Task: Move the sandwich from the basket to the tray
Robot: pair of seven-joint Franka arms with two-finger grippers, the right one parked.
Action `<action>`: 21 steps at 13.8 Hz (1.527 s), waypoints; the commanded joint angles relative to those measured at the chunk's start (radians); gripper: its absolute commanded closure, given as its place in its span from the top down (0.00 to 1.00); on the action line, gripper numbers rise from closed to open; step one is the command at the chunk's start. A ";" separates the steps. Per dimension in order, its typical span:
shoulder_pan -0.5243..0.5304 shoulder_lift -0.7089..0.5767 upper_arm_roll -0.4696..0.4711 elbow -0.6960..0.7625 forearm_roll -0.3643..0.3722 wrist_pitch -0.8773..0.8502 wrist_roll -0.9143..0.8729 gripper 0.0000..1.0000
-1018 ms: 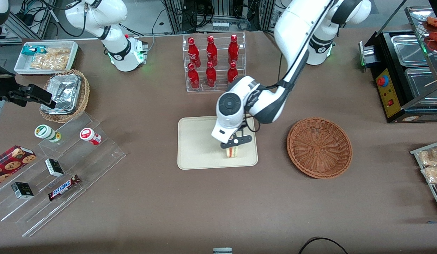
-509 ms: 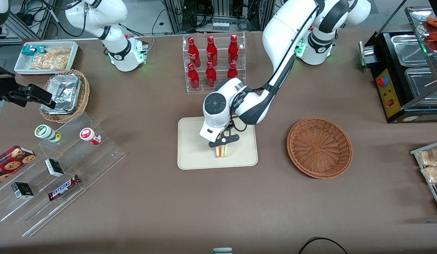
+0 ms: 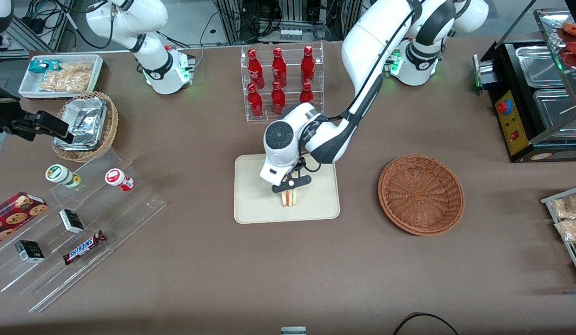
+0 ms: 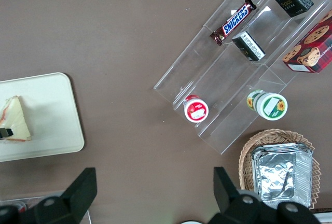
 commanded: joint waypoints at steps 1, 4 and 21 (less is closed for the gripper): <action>-0.015 -0.036 0.017 0.015 0.010 -0.023 -0.008 1.00; 0.008 -0.116 0.038 0.013 0.013 -0.149 -0.001 1.00; 0.409 -0.565 0.126 -0.303 0.024 -0.413 0.652 1.00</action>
